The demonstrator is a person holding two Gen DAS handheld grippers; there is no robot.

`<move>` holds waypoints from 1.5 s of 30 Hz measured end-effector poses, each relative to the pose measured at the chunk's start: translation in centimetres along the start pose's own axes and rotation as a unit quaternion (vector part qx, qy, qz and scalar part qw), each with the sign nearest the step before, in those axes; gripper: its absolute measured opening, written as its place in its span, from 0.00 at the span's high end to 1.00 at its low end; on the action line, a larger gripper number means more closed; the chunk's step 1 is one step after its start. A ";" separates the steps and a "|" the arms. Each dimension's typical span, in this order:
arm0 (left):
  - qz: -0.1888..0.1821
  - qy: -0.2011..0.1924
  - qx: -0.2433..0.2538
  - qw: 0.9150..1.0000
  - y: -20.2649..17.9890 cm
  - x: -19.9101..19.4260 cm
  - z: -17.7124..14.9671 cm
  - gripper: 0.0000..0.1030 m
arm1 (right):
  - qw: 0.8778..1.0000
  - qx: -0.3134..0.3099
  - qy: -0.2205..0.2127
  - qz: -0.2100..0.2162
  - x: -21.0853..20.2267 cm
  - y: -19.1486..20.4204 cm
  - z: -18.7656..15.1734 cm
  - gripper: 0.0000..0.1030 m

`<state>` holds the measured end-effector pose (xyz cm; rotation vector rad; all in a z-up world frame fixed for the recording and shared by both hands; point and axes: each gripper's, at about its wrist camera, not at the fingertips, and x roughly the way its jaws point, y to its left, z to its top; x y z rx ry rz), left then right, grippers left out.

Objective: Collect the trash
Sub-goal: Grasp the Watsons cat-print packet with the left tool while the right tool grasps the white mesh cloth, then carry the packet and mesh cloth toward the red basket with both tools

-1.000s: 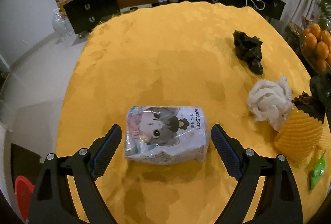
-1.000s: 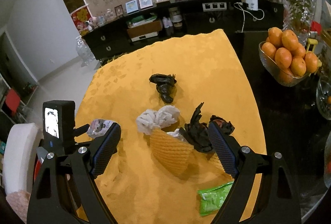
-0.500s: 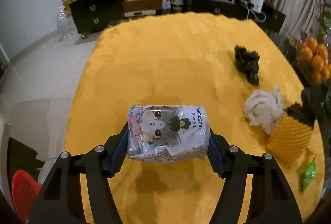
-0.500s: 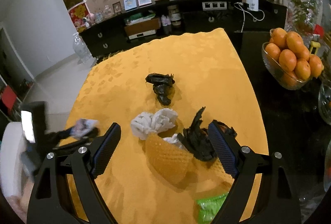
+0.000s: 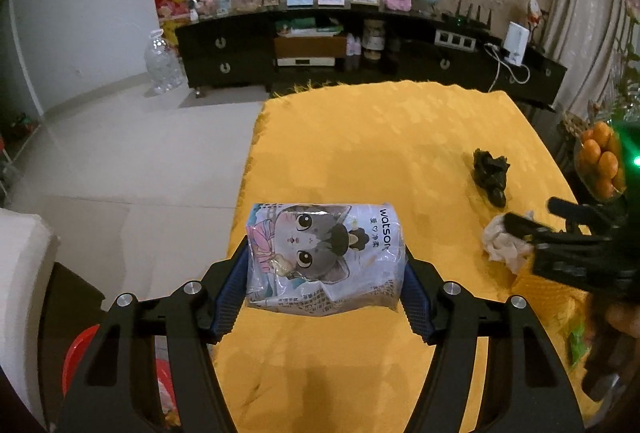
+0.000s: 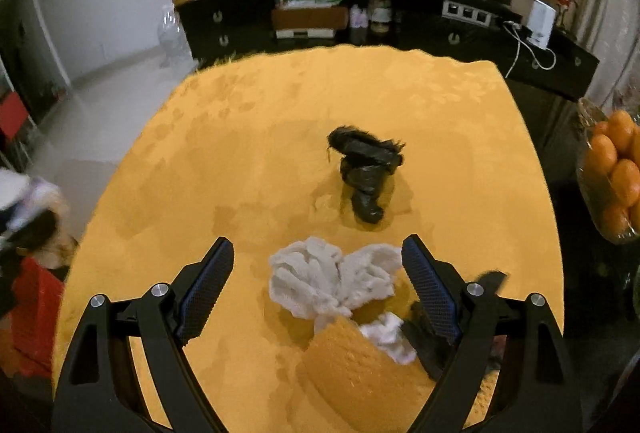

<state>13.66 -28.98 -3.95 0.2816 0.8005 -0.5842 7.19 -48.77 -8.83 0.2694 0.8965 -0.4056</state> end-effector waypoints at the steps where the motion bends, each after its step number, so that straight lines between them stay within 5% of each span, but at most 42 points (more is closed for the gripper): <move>1: 0.002 -0.002 0.000 1.000 0.1 -0.2 0.0 0.38 | 1.000 -0.001 0.006 -0.005 0.6 0.1 0.0 0.19; 8: 0.008 -0.011 0.009 1.000 0.4 -1.0 -0.2 0.38 | 0.998 0.009 0.060 -0.021 3.4 -0.1 -1.0 0.21; 15: 0.013 -0.017 0.014 1.000 0.4 -1.3 -0.2 0.38 | 0.998 0.011 0.062 -0.016 3.1 -0.6 -1.4 0.51; 30: 0.017 -0.047 0.004 0.999 0.6 -4.0 0.3 0.38 | 0.997 0.033 -0.058 0.026 -6.2 0.5 1.1 0.53; 45: 0.037 -0.081 -0.001 0.996 2.1 -8.1 0.0 0.38 | 0.992 0.003 -0.111 0.059 -11.5 4.5 0.9 0.53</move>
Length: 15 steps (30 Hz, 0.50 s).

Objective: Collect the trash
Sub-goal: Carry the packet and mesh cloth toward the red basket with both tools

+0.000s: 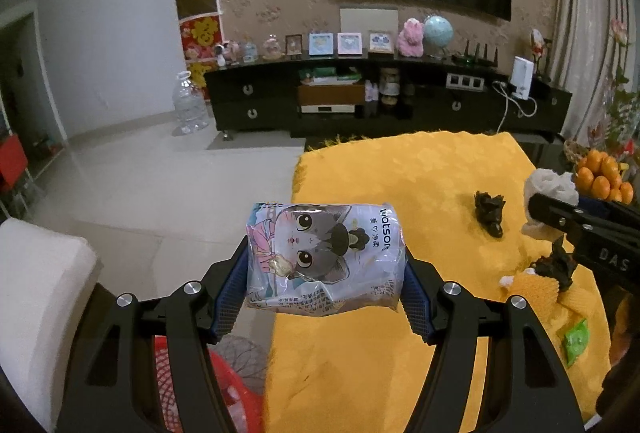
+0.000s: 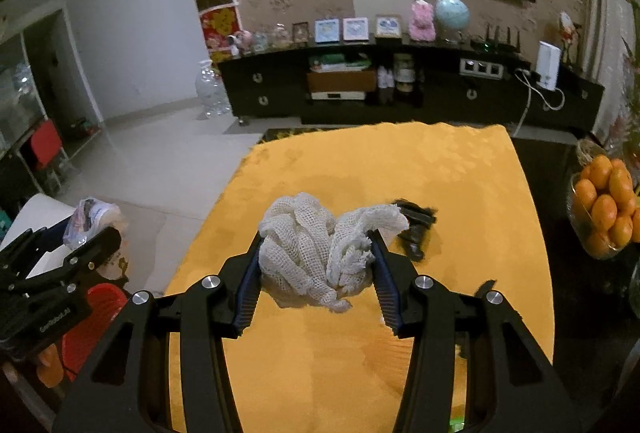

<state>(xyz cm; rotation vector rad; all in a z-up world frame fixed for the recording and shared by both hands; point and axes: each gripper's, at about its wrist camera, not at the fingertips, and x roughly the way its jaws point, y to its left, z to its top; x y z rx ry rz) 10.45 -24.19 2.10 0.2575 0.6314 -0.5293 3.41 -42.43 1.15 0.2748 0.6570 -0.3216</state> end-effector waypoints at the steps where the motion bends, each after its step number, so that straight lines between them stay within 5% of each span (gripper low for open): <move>1: 0.000 0.000 -0.003 1.000 0.3 -0.4 -0.1 0.38 | 1.000 -0.003 -0.001 0.003 -0.1 0.4 0.0 0.53; 9: 0.024 -0.003 -0.041 0.999 3.7 -5.2 -2.4 0.38 | 0.999 -0.023 -0.008 0.024 -0.7 3.7 -0.1 0.53; 15: 0.082 -0.012 -0.073 0.994 7.5 -7.8 -4.9 0.38 | 0.998 -0.039 -0.007 0.040 -1.3 6.2 -1.0 0.53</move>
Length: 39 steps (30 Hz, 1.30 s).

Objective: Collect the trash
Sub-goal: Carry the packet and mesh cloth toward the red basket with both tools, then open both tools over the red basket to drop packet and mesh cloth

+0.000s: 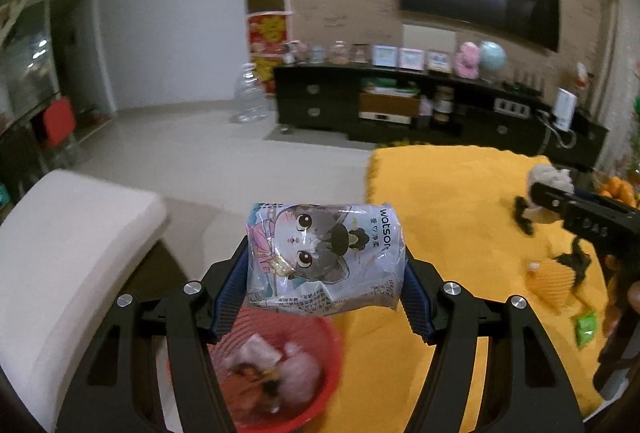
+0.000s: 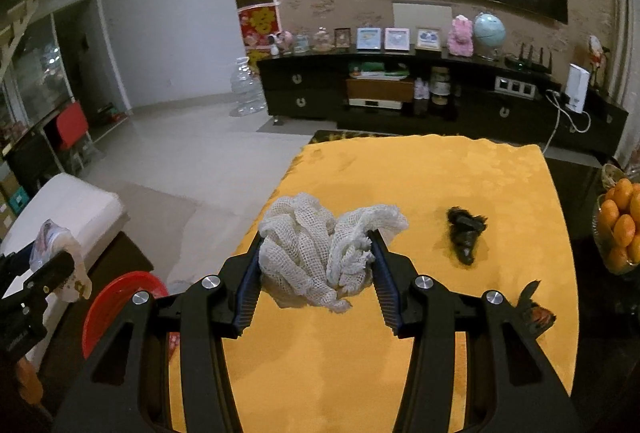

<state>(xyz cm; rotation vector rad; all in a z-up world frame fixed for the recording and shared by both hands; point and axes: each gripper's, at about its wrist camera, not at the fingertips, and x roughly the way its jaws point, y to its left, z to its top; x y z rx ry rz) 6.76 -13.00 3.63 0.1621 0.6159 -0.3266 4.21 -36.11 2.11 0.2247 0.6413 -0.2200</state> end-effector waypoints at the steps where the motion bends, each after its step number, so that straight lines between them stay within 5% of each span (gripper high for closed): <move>1: 0.007 0.001 -0.003 1.000 0.7 0.0 -0.3 0.38 | 1.000 -0.001 0.001 0.002 0.0 0.4 -0.2 0.53; 21: 0.087 0.077 -0.042 0.992 10.2 3.8 -4.9 0.38 | 0.989 -0.070 0.073 0.107 3.7 12.7 -4.0 0.53; 39: 0.073 0.176 -0.014 0.982 11.4 7.8 -8.7 0.37 | 0.968 -0.094 0.163 0.165 8.9 18.9 -6.7 0.47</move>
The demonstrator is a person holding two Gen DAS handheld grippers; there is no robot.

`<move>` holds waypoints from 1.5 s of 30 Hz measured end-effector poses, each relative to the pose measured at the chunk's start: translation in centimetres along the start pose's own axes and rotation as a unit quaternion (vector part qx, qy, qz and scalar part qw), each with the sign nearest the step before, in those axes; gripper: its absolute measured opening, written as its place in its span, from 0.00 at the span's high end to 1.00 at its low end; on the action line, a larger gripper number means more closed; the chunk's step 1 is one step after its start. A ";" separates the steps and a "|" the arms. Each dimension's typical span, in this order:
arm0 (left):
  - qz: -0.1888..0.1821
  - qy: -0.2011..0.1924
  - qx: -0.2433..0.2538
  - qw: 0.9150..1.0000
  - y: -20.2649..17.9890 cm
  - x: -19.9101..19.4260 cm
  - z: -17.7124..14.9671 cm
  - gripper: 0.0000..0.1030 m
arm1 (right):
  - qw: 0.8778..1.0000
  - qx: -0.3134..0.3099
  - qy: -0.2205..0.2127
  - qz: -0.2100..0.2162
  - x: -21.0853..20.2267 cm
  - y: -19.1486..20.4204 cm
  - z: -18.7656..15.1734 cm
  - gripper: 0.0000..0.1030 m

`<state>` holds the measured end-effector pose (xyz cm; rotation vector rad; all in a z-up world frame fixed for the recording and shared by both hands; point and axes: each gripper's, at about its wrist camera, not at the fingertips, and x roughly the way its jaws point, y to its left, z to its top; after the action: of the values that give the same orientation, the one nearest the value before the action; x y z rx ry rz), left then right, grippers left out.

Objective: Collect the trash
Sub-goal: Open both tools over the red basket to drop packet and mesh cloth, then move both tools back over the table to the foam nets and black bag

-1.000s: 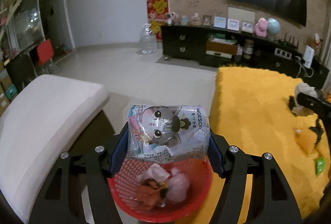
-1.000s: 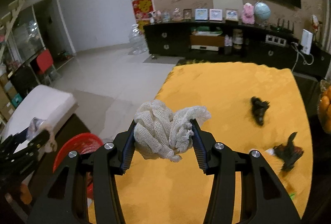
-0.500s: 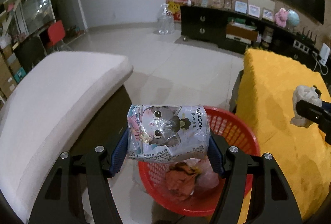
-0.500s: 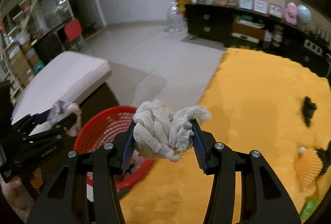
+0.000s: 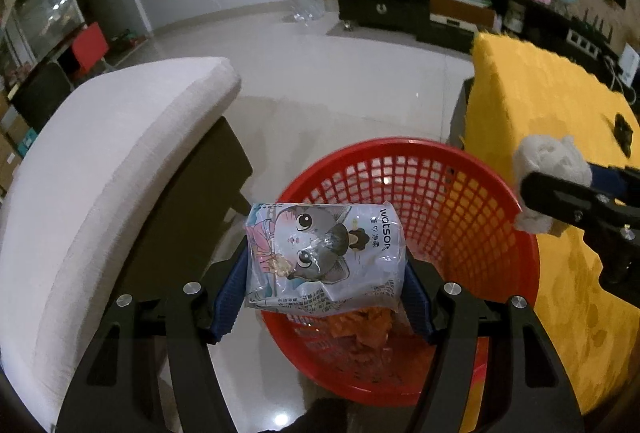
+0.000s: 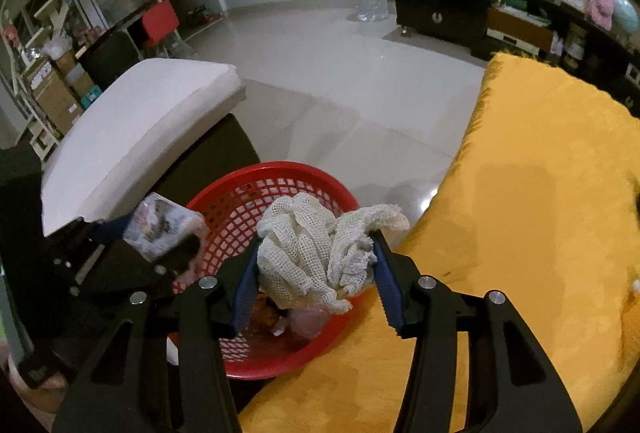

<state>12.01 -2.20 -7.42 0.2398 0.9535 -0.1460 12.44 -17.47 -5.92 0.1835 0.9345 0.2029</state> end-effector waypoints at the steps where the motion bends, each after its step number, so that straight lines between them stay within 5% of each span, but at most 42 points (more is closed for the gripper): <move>1: -0.002 0.003 0.003 1.000 -0.1 0.1 0.0 0.37 | 1.000 0.002 0.000 0.003 -0.1 -0.2 0.0 0.46; 6: -0.008 0.011 0.010 1.000 -0.1 0.2 -0.2 0.35 | 1.000 0.016 0.000 0.015 -0.2 -0.4 0.0 0.33; 21: -0.035 -0.022 -0.019 0.999 0.3 -1.3 0.7 0.21 | 0.999 0.014 -0.036 -0.022 -2.8 -1.9 0.2 0.33; 45: -0.074 -0.076 -0.027 0.994 -2.4 -3.9 1.8 0.19 | 0.987 0.038 -0.097 -0.121 -8.7 -7.2 -1.1 0.23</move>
<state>10.64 -4.92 -3.50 0.1059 0.8231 -0.2695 7.20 -26.58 -1.55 0.1554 0.7639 -0.0755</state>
